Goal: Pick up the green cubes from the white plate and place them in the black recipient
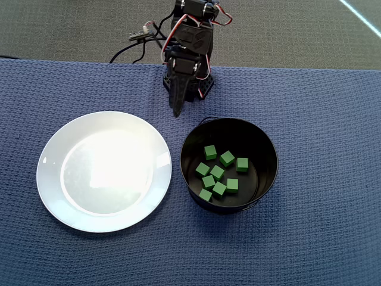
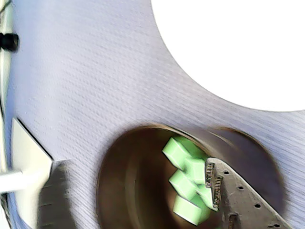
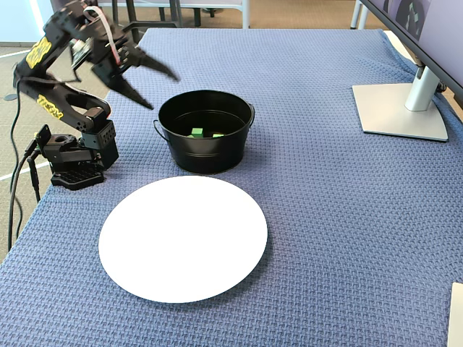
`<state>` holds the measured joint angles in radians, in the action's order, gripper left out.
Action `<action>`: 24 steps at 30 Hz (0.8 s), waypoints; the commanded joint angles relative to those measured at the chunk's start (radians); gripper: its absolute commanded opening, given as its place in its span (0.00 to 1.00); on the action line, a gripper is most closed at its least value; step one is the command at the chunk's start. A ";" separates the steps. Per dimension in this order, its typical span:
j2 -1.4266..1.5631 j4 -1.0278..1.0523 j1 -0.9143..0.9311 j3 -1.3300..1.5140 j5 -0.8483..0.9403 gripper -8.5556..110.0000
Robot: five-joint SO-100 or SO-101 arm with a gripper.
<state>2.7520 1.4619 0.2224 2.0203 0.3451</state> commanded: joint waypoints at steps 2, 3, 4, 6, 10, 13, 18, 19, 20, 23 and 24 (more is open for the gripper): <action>0.166 0.089 0.003 0.112 -0.055 0.17; 0.189 0.101 0.003 0.133 -0.074 0.15; 0.212 0.110 -0.003 0.161 -0.089 0.14; 0.249 0.114 -0.012 0.216 -0.112 0.13; 0.318 0.075 0.015 0.328 -0.101 0.11; 0.336 0.061 0.018 0.399 -0.089 0.08; 0.367 0.069 -0.009 0.400 -0.097 0.07; 0.368 0.069 -0.017 0.400 -0.103 0.07; 0.370 0.067 -0.023 0.400 -0.110 0.07; 0.367 0.066 -0.017 0.405 -0.115 0.07; 0.365 0.066 -0.014 0.405 -0.117 0.07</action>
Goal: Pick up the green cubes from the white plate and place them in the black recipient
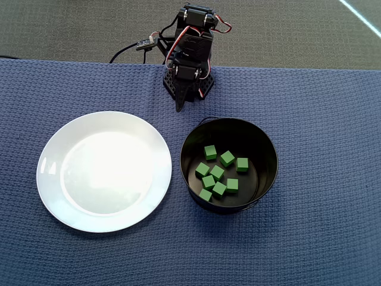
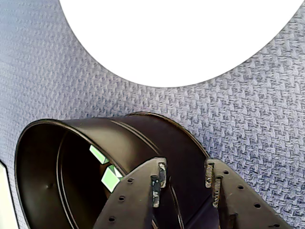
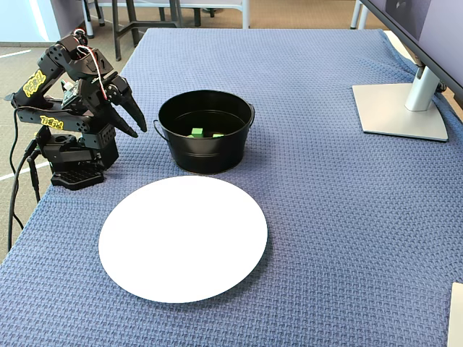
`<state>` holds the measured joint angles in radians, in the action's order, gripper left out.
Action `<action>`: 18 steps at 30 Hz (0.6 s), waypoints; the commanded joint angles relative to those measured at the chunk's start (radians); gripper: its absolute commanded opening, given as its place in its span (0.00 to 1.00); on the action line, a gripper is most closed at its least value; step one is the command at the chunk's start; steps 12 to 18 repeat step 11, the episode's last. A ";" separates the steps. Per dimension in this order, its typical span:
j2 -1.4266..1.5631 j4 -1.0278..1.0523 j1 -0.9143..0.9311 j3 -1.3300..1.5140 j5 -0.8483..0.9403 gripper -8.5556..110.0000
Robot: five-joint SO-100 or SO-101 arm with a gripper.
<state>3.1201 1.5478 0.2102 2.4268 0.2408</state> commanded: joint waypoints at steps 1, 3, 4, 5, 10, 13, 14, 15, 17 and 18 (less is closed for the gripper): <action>-0.003 -0.020 -0.002 0.000 -0.011 0.07; -0.003 -0.020 -0.003 0.000 -0.011 0.07; -0.002 -0.020 -0.003 0.000 -0.011 0.07; -0.002 -0.020 -0.003 0.002 -0.009 0.07; -0.002 -0.020 -0.005 0.003 -0.009 0.07; -0.002 -0.020 -0.005 0.003 -0.009 0.07; -0.002 -0.020 -0.005 0.003 -0.009 0.07; -0.002 -0.020 -0.005 0.003 -0.009 0.07; -0.002 -0.020 -0.005 0.003 -0.009 0.07; -0.002 -0.020 -0.005 0.003 -0.009 0.07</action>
